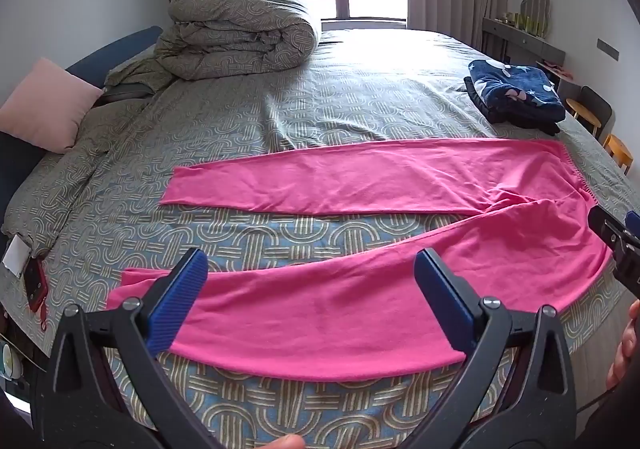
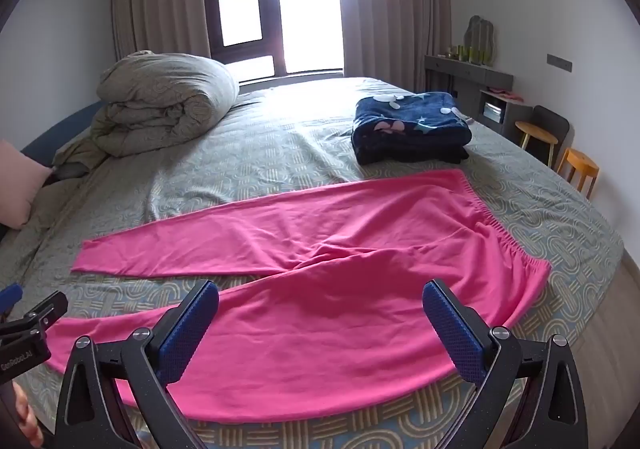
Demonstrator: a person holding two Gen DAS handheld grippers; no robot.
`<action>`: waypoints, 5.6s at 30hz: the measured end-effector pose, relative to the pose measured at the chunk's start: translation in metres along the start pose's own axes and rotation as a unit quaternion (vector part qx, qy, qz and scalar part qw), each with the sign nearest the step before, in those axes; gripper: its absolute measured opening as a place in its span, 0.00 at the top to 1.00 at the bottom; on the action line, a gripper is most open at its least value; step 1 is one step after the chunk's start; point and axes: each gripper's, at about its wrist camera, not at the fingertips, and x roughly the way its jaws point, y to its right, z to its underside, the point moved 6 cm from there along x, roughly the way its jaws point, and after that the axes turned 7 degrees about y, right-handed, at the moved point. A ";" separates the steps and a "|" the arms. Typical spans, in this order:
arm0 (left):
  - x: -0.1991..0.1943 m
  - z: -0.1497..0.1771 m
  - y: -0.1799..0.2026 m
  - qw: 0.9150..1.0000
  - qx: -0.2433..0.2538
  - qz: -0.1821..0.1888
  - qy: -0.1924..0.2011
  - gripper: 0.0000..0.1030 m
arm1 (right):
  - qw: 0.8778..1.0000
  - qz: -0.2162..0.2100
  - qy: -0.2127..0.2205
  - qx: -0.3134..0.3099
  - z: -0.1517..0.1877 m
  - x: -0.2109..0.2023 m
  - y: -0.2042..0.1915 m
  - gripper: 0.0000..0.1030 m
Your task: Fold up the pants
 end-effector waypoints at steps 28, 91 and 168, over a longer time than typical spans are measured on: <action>-0.004 -0.003 -0.002 1.000 0.009 -0.001 0.005 0.00 | 1.000 0.000 -0.002 0.001 0.000 0.000 -0.001 0.00; 0.002 0.000 0.006 1.000 0.012 -0.001 -0.006 0.00 | 1.000 0.003 -0.016 0.006 0.009 0.008 0.006 0.00; 0.033 0.057 -0.055 0.995 -0.029 -0.031 -0.090 0.00 | 0.991 0.004 -0.101 0.086 0.051 0.036 0.071 0.43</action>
